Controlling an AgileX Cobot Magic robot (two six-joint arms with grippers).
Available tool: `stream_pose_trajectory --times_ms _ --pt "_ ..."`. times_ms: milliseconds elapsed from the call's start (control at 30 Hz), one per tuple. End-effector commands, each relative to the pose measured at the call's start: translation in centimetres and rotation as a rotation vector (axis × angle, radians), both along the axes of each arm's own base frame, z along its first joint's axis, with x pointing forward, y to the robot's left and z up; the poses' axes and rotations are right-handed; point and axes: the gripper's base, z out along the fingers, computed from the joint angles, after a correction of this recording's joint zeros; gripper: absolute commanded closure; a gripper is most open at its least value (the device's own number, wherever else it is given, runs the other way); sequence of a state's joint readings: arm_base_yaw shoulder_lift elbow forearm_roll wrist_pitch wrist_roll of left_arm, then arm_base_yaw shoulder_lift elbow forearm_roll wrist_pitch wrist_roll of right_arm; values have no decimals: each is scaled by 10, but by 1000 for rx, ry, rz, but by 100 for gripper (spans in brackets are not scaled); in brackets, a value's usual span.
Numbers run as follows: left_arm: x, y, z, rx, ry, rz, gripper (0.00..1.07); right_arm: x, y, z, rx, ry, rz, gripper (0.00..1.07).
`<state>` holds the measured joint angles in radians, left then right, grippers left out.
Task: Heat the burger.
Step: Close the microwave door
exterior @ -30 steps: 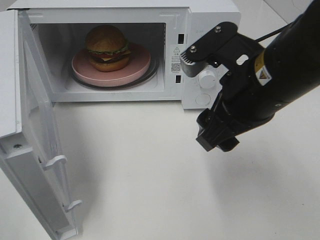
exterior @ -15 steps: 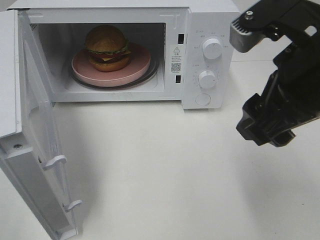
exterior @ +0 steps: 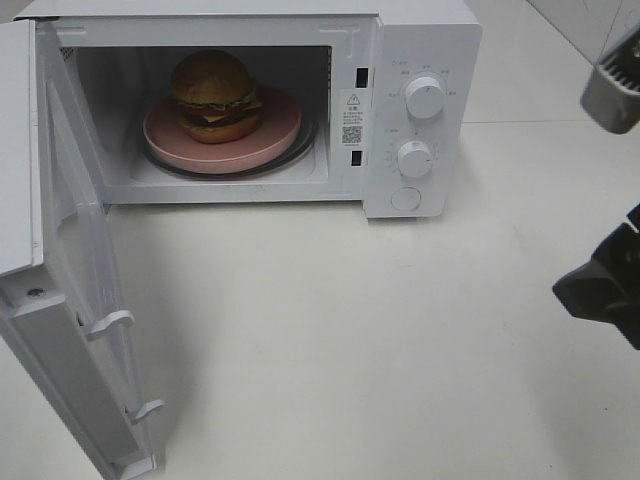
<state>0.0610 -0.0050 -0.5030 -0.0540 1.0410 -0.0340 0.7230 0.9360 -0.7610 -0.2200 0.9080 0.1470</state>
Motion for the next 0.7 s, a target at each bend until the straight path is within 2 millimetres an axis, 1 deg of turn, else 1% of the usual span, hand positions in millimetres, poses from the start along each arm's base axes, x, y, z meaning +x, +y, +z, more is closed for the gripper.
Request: stream_pose_trajectory --times_ms 33,67,100,133,167,200,233,267,300,367,400,467,533,567,633,700 --pt "-2 0 -1 -1 -23 -2 7 -5 -25 -2 20 -14 -121 31" --pt "-2 0 -1 -1 -23 -2 7 -6 -31 -3 24 -20 -156 31" --pt "-2 0 -1 -1 -23 -2 7 -6 -31 -3 24 -20 -156 31" --pt "-2 0 -1 -1 -23 -2 7 -10 -43 -5 33 -35 -221 31" --pt "-2 0 -1 -1 -23 -2 7 -12 -47 -5 39 -42 -243 31" --pt "-2 0 -1 -1 -23 -2 7 -12 -47 -5 39 -42 -243 31" --pt "-2 0 -1 -1 -23 -2 7 -19 -56 -5 71 -61 -301 31" --pt "-2 0 -1 -1 -23 -2 7 -19 -56 -5 71 -61 -301 31" --pt "-2 0 -1 -1 -23 -2 7 -26 -62 -6 103 -76 -343 31" --pt "-2 0 -1 -1 -23 -2 7 -29 -65 -7 110 -80 -358 31" --pt "-2 0 -1 -1 -23 -2 7 -37 -72 -11 120 -93 -396 31" --pt "-2 0 -1 -1 -23 -2 7 -40 -75 -12 123 -100 -414 31" --pt "-2 0 -1 -1 -23 -2 7 -56 -85 -17 151 -155 -468 31" --pt "-2 0 -1 -1 -23 -2 7 -56 -85 -17 151 -155 -468 31" --pt "-2 0 -1 -1 -23 -2 7 -66 -90 -14 177 -207 -507 31" --pt "-2 0 -1 -1 -23 -2 7 -69 -92 -13 187 -230 -520 31"
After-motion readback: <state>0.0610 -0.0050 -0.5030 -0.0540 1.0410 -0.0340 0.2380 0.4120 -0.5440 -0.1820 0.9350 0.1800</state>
